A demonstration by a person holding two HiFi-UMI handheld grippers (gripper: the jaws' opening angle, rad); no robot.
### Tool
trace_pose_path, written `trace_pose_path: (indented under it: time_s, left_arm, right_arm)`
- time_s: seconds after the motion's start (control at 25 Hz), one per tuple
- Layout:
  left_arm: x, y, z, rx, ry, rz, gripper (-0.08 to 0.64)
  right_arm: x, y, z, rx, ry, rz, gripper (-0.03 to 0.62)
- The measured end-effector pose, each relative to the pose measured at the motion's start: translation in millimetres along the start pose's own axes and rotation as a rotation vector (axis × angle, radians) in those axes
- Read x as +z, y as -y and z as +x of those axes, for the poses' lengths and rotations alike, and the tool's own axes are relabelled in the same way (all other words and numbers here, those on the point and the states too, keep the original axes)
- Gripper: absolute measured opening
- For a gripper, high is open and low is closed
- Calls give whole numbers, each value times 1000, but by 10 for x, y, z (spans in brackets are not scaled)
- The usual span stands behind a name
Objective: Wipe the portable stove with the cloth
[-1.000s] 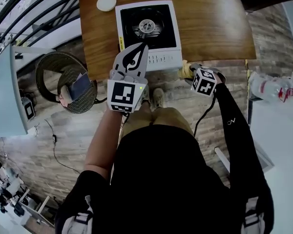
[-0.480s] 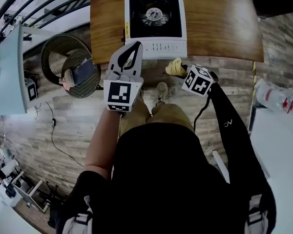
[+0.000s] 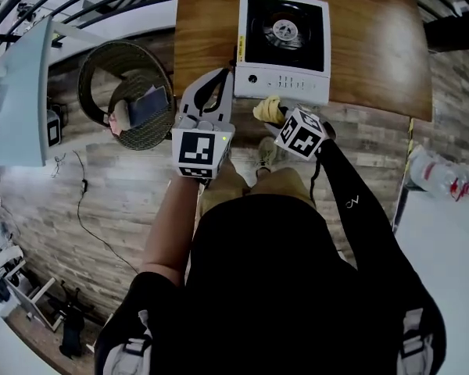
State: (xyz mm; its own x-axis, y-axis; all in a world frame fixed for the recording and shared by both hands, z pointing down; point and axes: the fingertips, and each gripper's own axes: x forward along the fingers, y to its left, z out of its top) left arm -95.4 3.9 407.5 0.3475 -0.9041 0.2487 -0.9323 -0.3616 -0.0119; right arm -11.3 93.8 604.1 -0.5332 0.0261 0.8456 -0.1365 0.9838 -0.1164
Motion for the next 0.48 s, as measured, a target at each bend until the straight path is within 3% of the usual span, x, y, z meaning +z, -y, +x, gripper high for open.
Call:
trace_pose_path:
  time_s: [0.28,0.48]
  left_arm:
    - [-76,-487,-67,-26,-11,-14,8]
    - [-39,-810,33,-76,2,-1,8]
  right_arm:
    - [621,-88,311,38,-17,-49,121]
    - [772,-139,497,38,-71,-44,121]
